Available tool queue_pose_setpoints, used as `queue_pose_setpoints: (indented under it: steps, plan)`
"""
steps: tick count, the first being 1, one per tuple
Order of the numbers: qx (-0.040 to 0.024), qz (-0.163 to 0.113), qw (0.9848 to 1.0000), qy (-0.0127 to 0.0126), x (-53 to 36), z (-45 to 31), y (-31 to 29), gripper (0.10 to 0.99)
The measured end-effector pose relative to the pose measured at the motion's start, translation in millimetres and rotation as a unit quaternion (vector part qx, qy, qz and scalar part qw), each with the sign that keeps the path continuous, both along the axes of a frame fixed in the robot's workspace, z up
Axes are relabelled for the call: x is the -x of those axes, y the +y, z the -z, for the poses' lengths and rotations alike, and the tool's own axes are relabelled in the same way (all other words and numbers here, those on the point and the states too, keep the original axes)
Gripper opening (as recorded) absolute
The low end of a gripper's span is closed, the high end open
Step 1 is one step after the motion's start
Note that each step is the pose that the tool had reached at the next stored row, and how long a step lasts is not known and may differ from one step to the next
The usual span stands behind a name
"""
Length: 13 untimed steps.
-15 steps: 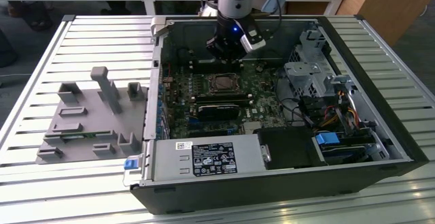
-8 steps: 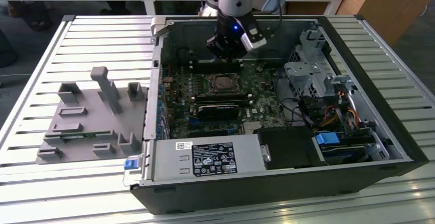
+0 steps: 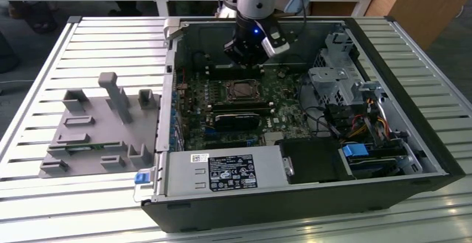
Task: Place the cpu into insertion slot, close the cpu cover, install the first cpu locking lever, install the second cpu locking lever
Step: 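Install the first cpu locking lever, then install the second cpu locking lever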
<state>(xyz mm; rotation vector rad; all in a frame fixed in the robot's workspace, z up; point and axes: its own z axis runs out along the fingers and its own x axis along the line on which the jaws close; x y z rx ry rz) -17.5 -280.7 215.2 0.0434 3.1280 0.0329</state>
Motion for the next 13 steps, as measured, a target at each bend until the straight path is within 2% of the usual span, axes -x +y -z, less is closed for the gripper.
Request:
queue_pose_setpoints:
  steps: [13]
  plan:
    - [0.0, 0.0, 1.0, 0.0, -0.1, 0.0, -3.4, 0.106]
